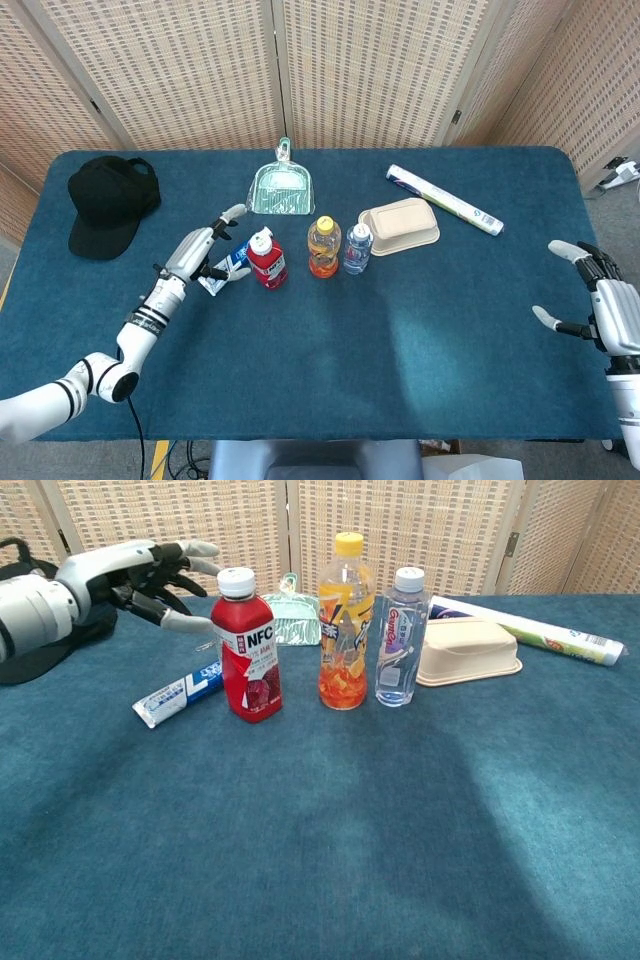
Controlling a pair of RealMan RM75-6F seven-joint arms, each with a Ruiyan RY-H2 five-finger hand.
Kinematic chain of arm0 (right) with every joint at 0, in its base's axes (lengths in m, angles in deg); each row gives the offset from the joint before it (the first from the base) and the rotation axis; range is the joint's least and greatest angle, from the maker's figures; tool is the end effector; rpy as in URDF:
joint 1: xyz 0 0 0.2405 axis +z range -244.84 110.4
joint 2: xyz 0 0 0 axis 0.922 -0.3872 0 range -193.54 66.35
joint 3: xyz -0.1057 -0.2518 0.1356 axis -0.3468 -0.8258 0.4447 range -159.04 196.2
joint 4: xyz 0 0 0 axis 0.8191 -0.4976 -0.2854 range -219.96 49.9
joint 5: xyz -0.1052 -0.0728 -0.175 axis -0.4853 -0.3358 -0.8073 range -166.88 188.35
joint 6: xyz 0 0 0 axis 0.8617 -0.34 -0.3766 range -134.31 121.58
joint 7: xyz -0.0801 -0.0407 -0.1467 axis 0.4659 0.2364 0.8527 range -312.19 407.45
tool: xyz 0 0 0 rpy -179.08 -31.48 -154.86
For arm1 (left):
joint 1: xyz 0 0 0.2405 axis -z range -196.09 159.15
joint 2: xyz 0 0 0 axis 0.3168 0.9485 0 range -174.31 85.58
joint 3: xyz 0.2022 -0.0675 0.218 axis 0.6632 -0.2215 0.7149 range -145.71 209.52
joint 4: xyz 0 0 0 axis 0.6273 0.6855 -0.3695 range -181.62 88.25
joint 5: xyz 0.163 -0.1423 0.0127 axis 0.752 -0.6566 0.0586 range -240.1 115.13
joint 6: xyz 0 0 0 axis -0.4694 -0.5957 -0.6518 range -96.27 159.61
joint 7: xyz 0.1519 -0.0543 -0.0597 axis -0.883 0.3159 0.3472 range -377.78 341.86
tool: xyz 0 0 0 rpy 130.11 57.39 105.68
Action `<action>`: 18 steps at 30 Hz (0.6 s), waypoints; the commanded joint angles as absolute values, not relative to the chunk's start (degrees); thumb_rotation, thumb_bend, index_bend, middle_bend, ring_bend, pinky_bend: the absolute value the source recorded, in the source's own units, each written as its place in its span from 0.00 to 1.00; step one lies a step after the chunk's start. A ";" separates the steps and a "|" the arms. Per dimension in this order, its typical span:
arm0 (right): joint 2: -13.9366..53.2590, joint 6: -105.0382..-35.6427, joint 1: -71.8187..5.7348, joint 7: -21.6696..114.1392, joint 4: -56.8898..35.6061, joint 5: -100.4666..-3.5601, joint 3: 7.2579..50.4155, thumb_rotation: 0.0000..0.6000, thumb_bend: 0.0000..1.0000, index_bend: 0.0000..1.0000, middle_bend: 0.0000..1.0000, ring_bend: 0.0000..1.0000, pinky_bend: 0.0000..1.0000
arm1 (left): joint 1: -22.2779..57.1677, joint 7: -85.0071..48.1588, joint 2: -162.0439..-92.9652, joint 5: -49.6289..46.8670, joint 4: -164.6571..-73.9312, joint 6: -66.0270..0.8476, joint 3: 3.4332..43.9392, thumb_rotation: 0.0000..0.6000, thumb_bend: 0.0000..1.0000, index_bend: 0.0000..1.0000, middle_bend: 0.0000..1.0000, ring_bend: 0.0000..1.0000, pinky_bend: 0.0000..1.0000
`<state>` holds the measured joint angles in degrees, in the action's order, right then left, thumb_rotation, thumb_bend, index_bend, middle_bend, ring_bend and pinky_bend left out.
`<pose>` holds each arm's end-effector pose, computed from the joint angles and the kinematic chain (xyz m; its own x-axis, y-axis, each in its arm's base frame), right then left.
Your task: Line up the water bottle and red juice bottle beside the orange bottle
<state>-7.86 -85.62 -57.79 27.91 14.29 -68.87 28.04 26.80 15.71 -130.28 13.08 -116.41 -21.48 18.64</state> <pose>-0.3286 -0.2626 0.2248 0.0585 0.0402 0.9975 -0.9982 -0.0133 0.0590 -0.1878 0.4679 0.0231 -0.1284 0.3285 0.9357 0.9373 -0.2680 0.2227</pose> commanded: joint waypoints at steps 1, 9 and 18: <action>-7.93 -85.65 -57.94 27.76 14.14 -68.89 27.94 1.00 0.18 0.20 0.20 0.07 0.10 | 23.38 13.71 -125.68 12.51 -121.74 -23.45 19.90 1.00 0.15 0.07 0.08 0.16 0.27; -7.88 -85.36 -58.12 27.15 13.49 -69.06 27.64 1.00 0.18 0.20 0.20 0.07 0.11 | 18.04 7.55 -119.31 11.07 -128.43 -27.30 21.66 1.00 0.15 0.08 0.08 0.17 0.27; -8.51 -85.19 -58.29 29.00 14.14 -68.44 27.62 1.00 0.18 0.20 0.20 0.07 0.11 | 12.91 -2.84 -115.86 9.07 -132.10 -32.86 23.20 1.00 0.15 0.10 0.08 0.17 0.27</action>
<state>-8.44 -85.19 -58.26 28.75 14.03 -68.53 27.63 14.25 -0.90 -116.83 9.74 -131.15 -31.48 22.66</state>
